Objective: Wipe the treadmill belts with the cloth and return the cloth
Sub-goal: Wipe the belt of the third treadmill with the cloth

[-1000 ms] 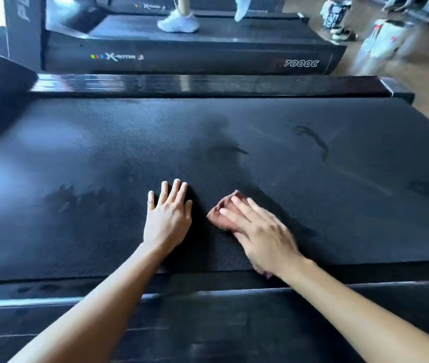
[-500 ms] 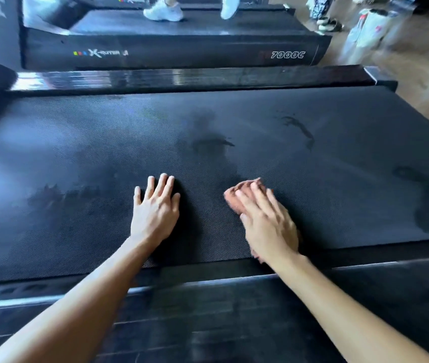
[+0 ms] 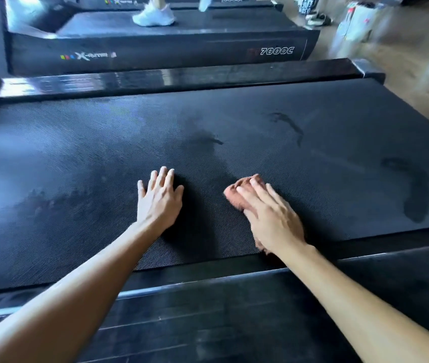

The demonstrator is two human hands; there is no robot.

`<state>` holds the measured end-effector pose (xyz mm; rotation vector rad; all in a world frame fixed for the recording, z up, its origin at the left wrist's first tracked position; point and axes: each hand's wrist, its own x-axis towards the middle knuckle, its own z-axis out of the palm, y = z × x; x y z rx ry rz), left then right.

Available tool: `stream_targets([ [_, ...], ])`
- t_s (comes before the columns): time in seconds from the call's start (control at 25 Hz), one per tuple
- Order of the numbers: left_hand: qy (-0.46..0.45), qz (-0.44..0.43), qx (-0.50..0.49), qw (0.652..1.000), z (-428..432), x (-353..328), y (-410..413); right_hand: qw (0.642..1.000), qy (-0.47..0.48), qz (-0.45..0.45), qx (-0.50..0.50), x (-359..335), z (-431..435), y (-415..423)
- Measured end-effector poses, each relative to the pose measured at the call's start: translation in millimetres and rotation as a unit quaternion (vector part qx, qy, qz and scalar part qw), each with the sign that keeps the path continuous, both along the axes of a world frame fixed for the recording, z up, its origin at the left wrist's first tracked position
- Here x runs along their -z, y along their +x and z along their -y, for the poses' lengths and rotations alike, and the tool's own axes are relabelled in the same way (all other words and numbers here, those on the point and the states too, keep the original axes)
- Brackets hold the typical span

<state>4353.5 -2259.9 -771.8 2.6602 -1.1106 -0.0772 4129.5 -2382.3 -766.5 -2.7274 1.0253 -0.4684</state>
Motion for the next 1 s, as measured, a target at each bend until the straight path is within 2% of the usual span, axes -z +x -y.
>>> stream_targets([
  [0.04, 0.000, -0.002, -0.003, 1.000, 1.7, 0.4, 3.5, 0.999, -0.004, 0.005, 0.042, 2.1, -4.6, 8.8],
  [0.08, -0.001, -0.001, -0.005, 1.000, 2.3, 1.0, 7.0, 0.999, -0.035, 0.013, 0.026, 8.6, -16.9, 13.2],
  [0.16, -0.005, 0.010, 0.001, 1.000, 2.9, 3.9, 13.0, 0.989, -0.106, 0.017, -0.104, 19.5, -29.3, 8.5],
  [0.2, -0.005, 0.017, 0.006, 1.000, 2.4, 4.5, 15.2, 0.986, -0.106, 0.006, -0.131, 19.9, -17.8, 7.9],
  [0.32, -0.001, 0.030, 0.021, 0.999, 4.5, 8.2, 23.6, 0.999, -0.037, 0.018, 0.033, 4.7, 13.3, 34.2],
  [0.36, 0.000, 0.031, 0.022, 0.999, 6.0, 8.0, 28.1, 0.998, -0.035, 0.016, 0.049, 7.0, 5.0, 42.2],
  [0.44, 0.005, 0.038, 0.027, 0.999, 12.5, 8.1, 34.7, 0.991, -0.101, 0.016, -0.082, 19.2, -13.2, 41.7],
  [0.48, 0.008, 0.042, 0.030, 0.999, 15.8, 7.8, 36.5, 0.985, -0.106, 0.005, -0.139, 19.3, -4.8, 39.3],
  [0.52, 0.012, 0.043, 0.031, 0.999, 17.2, 7.7, 36.1, 0.986, -0.081, -0.002, -0.145, 16.8, 15.1, 40.8],
  [0.6, 0.016, 0.044, 0.035, 0.998, 18.6, 10.9, 38.1, 1.000, 0.000, -0.002, -0.017, 2.5, 44.8, 58.7],
  [0.64, 0.016, 0.044, 0.040, 0.998, 20.5, 11.8, 41.4, 1.000, -0.001, 0.000, 0.030, 2.3, 46.5, 69.1],
  [0.68, 0.012, 0.040, 0.043, 0.998, 23.6, 10.9, 48.0, 0.999, -0.045, 0.007, 0.019, 6.6, 38.8, 78.8],
  [0.72, 0.008, 0.030, 0.042, 0.999, 27.6, 9.8, 56.9, 0.995, -0.090, 0.009, -0.045, 13.3, 29.1, 83.0],
  [0.76, 0.004, 0.016, 0.038, 0.999, 33.2, 8.1, 65.9, 0.988, -0.105, 0.004, -0.113, 18.2, 27.2, 82.6],
  [0.8, 0.006, 0.005, 0.034, 0.999, 38.2, 6.0, 73.2, 0.986, -0.085, -0.010, -0.140, 19.8, 36.7, 83.5],
  [0.88, 0.020, 0.004, 0.036, 0.999, 44.9, 3.7, 81.7, 0.999, -0.009, -0.023, -0.047, 7.8, 61.8, 91.2],
  [0.92, 0.025, 0.005, 0.037, 0.999, 49.9, 2.5, 86.5, 1.000, -0.002, -0.023, 0.005, 3.3, 64.6, 97.5],
  [0.96, 0.028, 0.006, 0.037, 0.999, 55.5, 1.9, 93.1, 0.999, -0.035, -0.006, 0.005, 5.0, 60.9, 103.1],
  [1.0, 0.030, 0.006, 0.036, 0.999, 61.6, 1.4, 101.5, 0.996, -0.083, 0.006, -0.042, 10.2, 52.9, 106.2],
])
